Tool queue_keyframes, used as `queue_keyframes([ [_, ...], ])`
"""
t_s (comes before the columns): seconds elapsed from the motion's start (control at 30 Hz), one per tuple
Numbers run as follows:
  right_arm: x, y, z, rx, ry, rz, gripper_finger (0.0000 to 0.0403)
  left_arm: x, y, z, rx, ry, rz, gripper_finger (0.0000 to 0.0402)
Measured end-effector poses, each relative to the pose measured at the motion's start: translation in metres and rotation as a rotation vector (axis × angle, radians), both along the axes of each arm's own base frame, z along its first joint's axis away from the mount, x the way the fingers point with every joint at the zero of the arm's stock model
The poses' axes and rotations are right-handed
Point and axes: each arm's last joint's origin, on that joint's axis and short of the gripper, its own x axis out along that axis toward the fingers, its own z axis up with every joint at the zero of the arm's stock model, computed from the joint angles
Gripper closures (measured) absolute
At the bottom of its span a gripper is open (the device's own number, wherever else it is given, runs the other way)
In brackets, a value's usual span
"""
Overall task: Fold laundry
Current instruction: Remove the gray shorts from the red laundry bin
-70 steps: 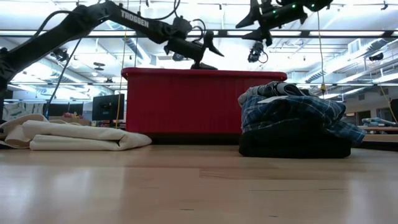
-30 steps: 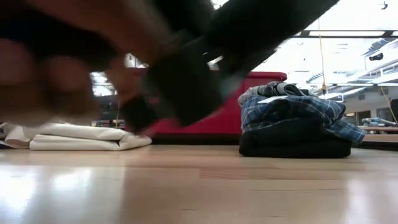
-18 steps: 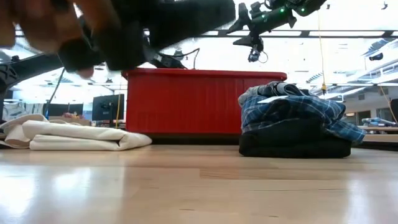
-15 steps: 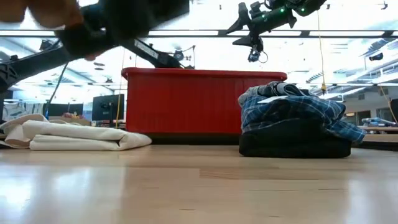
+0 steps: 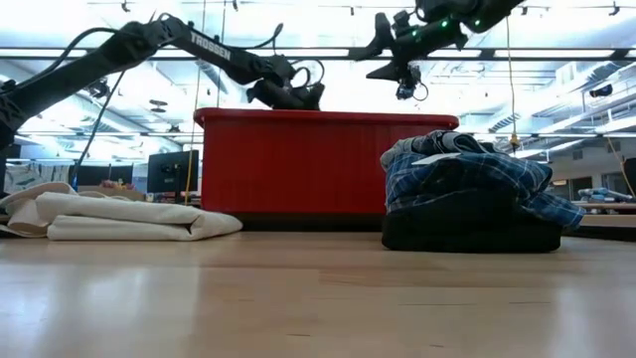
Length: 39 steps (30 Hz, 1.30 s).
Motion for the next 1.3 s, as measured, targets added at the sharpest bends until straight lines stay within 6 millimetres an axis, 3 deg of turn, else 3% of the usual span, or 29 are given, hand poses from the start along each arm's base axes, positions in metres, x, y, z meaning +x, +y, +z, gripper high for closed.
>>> queue_keyframes([
  [0.27,0.021,-0.036,-0.052,0.032,0.089,0.001,0.0135,-0.017,0.013,0.001,-0.044,-0.044,0.011,0.0244],
  [0.53,0.040,-0.070,-0.087,-0.059,-0.007,-0.030,0.0135,-0.022,0.013,-0.003,-0.164,-0.041,0.056,0.0244],
  [0.8,0.042,-0.101,-0.144,0.096,0.000,-0.096,0.0135,-0.030,0.013,-0.009,-0.298,-0.041,0.057,0.0244],
  [1.1,0.039,-0.108,-0.155,0.166,0.137,-0.099,0.0135,-0.039,0.005,-0.021,-0.374,0.090,0.018,0.0244],
  [1.3,0.043,-0.101,-0.156,0.341,0.187,-0.003,0.0135,-0.040,0.003,-0.024,-0.373,0.125,-0.003,0.0244],
])
